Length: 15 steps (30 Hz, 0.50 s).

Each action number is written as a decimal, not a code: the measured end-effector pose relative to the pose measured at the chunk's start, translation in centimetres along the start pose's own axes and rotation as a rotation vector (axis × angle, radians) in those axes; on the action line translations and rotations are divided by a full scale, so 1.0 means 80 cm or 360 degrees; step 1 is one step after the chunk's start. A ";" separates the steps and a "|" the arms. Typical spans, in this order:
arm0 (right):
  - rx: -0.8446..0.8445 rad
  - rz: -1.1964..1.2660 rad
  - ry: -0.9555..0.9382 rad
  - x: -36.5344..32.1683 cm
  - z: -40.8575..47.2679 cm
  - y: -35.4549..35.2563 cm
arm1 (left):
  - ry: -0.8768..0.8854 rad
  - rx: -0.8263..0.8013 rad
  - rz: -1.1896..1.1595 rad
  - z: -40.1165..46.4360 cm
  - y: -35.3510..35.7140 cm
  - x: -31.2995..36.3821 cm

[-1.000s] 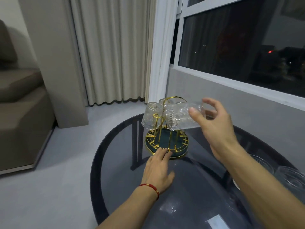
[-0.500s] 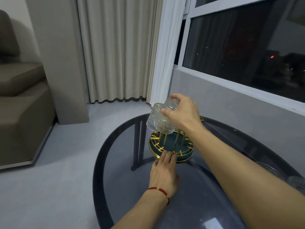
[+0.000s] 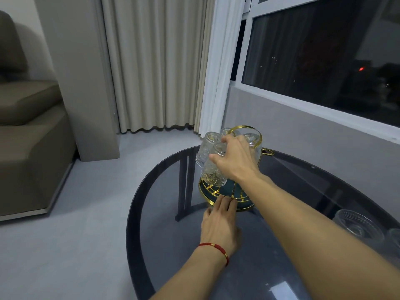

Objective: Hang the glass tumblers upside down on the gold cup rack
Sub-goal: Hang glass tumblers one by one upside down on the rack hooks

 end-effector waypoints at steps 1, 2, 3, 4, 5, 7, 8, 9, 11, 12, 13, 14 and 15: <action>-0.0008 -0.0008 0.0005 0.000 -0.002 0.003 | -0.0008 -0.0005 0.0002 0.000 0.000 0.001; -0.0001 -0.0021 0.0001 0.000 -0.003 0.004 | -0.0017 -0.0015 0.0004 0.000 -0.001 0.001; 0.0012 -0.0050 -0.0015 -0.001 -0.004 0.005 | -0.0025 -0.0028 0.0005 0.000 -0.001 0.001; 0.0021 -0.0094 -0.0041 -0.003 -0.004 0.005 | -0.0027 -0.0043 0.0012 0.001 -0.001 0.001; 0.0028 -0.0146 -0.0069 -0.004 -0.005 0.005 | -0.0023 -0.0061 0.0029 0.000 0.000 0.001; 0.0023 -0.0239 -0.0107 -0.005 -0.007 0.006 | -0.0012 -0.0085 0.0071 -0.001 -0.001 0.002; 0.0015 -0.0270 -0.0116 -0.004 -0.009 0.007 | -0.0009 -0.0091 0.0081 -0.002 -0.002 0.002; 0.0006 -0.0289 -0.0131 -0.004 -0.011 0.007 | -0.0004 -0.0097 0.0089 -0.003 -0.002 0.002; -0.0018 -0.0294 -0.0195 -0.002 -0.022 0.005 | 0.0005 -0.0103 0.0091 -0.004 -0.002 0.005; -0.0013 -0.0277 -0.0246 -0.004 -0.028 0.004 | 0.0004 -0.0089 0.0075 -0.005 -0.003 0.004; 0.0017 -0.0248 -0.0290 -0.004 -0.038 -0.001 | 0.0024 -0.0070 0.0055 -0.006 -0.003 0.006; 0.0067 -0.0207 -0.0312 0.002 -0.052 -0.010 | 0.0064 -0.0053 0.0039 -0.009 -0.003 0.013; 0.0125 -0.0158 -0.0319 0.009 -0.069 -0.020 | 0.0090 -0.0037 0.0010 -0.011 -0.002 0.021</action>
Point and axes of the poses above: each hand's wrist, its own z-axis towards the middle knuckle, its own y-axis out of the palm, x = y × z, the point moved 7 cm from there along z, towards the middle knuckle, and after that the axes turned 6 degrees about -y, right-handed, at the moved point
